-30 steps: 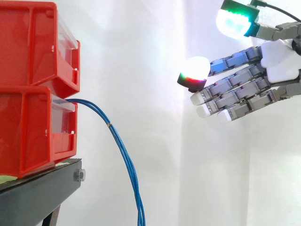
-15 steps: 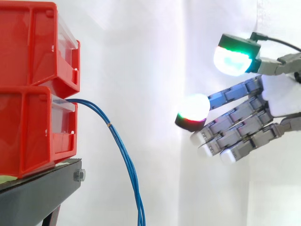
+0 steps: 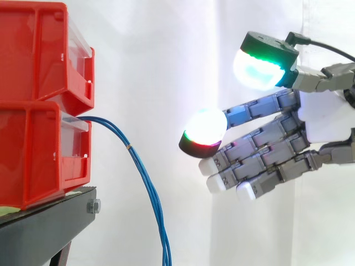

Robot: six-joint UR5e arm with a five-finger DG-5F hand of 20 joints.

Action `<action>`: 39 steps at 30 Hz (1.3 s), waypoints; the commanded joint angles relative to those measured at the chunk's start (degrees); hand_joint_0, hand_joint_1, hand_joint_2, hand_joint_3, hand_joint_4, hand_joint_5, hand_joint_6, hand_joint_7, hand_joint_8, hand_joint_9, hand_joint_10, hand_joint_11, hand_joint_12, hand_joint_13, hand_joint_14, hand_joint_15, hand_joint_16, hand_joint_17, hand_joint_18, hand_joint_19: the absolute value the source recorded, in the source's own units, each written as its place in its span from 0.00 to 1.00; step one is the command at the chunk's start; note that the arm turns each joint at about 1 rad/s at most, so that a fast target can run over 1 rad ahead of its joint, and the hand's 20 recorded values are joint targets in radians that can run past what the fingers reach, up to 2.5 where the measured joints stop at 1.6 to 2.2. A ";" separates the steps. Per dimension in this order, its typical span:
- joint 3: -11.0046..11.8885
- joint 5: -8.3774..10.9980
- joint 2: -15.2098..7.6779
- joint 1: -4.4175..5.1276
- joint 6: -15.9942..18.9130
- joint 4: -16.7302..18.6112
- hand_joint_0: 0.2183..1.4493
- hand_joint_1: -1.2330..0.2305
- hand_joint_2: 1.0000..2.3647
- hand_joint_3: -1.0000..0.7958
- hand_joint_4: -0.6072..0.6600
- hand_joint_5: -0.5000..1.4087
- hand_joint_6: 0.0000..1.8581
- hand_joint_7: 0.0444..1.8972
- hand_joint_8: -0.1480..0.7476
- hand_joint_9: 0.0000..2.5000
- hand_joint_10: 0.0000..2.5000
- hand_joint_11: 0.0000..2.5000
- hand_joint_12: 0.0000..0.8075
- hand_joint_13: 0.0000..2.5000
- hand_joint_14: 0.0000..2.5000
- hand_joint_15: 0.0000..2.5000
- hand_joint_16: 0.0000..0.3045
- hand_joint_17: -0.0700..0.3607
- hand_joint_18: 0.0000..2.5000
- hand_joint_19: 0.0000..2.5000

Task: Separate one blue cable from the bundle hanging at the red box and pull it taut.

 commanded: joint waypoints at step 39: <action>9.56 0.40 -15.39 2.65 4.50 10.30 0.25 0.45 0.00 0.28 0.66 0.14 0.27 0.44 0.50 0.23 0.00 0.15 0.45 0.20 0.00 0.11 0.16 0.41 0.18 0.20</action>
